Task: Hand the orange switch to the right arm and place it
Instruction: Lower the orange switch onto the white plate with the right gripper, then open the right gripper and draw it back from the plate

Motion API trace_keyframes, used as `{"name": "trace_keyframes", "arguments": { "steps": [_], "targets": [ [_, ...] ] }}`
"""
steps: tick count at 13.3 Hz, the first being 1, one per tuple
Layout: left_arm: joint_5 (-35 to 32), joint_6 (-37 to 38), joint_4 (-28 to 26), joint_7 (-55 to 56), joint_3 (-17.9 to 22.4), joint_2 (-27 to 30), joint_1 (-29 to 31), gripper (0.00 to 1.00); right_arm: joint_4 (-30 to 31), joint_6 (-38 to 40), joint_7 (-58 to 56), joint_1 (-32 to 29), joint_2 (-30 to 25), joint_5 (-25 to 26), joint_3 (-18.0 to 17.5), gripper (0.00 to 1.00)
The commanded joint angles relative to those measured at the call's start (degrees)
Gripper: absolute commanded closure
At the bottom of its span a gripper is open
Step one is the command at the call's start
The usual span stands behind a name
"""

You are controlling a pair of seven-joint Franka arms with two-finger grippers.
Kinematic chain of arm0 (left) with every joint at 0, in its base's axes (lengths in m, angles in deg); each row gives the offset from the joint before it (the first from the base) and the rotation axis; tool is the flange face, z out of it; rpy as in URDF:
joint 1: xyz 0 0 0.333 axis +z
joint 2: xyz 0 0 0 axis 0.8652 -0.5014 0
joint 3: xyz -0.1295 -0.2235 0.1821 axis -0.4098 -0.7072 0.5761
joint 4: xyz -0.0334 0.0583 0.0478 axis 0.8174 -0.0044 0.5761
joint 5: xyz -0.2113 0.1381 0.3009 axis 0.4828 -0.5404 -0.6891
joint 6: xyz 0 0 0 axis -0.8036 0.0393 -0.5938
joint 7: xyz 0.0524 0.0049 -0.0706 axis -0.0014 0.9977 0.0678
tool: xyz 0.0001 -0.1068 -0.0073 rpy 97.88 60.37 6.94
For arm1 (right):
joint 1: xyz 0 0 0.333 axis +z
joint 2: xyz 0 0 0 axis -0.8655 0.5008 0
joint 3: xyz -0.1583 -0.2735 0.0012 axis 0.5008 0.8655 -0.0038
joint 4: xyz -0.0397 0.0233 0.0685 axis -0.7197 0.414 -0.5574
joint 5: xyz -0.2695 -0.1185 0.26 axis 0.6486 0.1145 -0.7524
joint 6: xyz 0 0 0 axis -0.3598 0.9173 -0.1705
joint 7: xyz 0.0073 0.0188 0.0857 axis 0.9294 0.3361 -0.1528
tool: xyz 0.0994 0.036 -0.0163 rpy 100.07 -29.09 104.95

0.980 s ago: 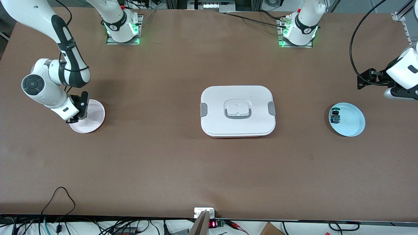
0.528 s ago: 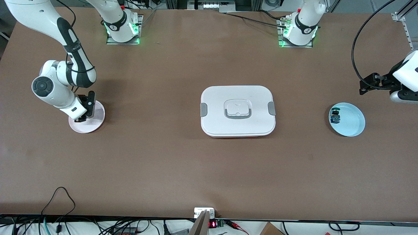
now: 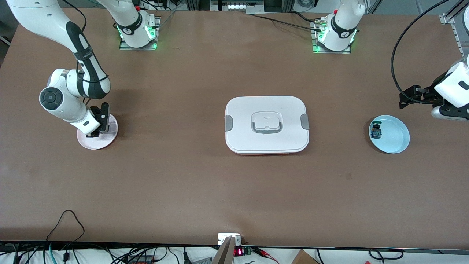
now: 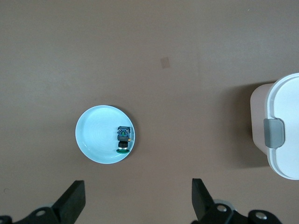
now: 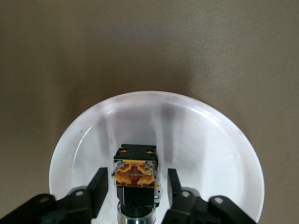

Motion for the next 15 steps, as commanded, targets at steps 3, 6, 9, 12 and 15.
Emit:
{"name": "trace_keyframes", "arguments": {
  "steps": [3, 6, 9, 12, 15],
  "targets": [
    [0.64, 0.67, 1.51, 0.23, -0.34, -0.17, 0.16, 0.0, -1.28, 2.39, 0.23, -0.75, -4.87, -2.66, -2.37, 0.0],
    [0.99, 0.76, 1.6, 2.94, -0.34, -0.08, 0.25, 0.0, -6.97, 10.99, 1.2, -0.75, -6.02, -9.42, -2.37, 0.0],
    [0.99, 2.34, 1.6, 8.57, -0.42, 0.01, 0.16, 0.0, -13.22, 17.5, 6.8, -0.66, -6.11, -13.4, -2.37, 0.0],
    [0.99, 2.43, 1.69, 8.4, -0.34, 0.01, 0.16, 0.0, -17.09, 24.62, 23.89, -0.49, -7.24, -14.1, -2.37, 0.0],
    [1.08, 2.34, 1.77, 8.4, -0.34, -0.08, 0.24, 0.0, -18.25, 29.47, 46.67, -0.31, -8.3, -15.16, -2.37, 0.0]
  ]
}}
